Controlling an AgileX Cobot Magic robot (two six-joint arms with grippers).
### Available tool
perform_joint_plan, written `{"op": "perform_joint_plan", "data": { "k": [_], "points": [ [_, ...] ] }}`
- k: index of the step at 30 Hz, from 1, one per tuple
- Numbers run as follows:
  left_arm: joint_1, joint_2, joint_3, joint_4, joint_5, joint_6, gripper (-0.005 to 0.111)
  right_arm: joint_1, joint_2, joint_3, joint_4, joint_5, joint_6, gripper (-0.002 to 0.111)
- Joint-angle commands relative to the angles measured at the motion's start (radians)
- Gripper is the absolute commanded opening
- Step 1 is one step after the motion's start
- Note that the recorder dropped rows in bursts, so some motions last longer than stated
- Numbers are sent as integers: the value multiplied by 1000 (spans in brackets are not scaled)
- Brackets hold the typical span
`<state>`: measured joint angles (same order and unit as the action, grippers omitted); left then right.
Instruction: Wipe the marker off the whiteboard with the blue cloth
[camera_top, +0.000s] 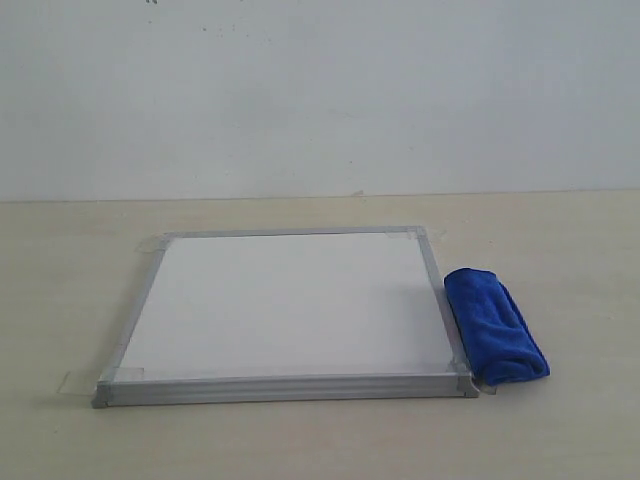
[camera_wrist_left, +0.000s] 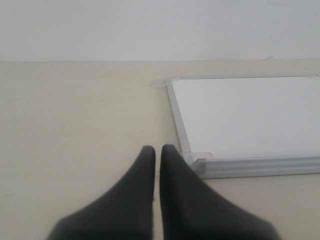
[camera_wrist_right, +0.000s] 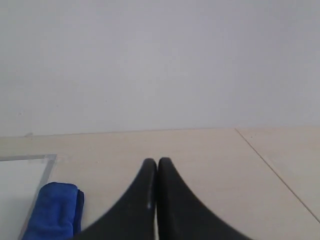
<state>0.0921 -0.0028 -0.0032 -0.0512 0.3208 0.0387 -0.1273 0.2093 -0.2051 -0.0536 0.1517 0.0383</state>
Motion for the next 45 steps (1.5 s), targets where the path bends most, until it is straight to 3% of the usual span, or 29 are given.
{"op": "perform_joint_plan", "data": {
  "k": [1, 9, 22, 32, 38, 45],
  "points": [
    [-8, 3, 3, -12, -6, 5, 4, -21, -121, 126, -8, -118, -4, 0],
    [-8, 3, 3, -12, -6, 5, 4, -21, -209, 205, -2, -112, 42, 0],
    [-8, 3, 3, -12, -6, 5, 4, -21, -209, 205, 3, 179, 56, 0],
    [-8, 3, 3, -12, -6, 5, 4, -21, -209, 205, 16, 191, 56, 0],
    [-8, 3, 3, -12, -6, 5, 4, 103, -209, 205, 16, 191, -3, 0],
    [-8, 3, 3, -12, -6, 5, 4, 121, -209, 205, 16, 184, -38, 0]
  ]
}}
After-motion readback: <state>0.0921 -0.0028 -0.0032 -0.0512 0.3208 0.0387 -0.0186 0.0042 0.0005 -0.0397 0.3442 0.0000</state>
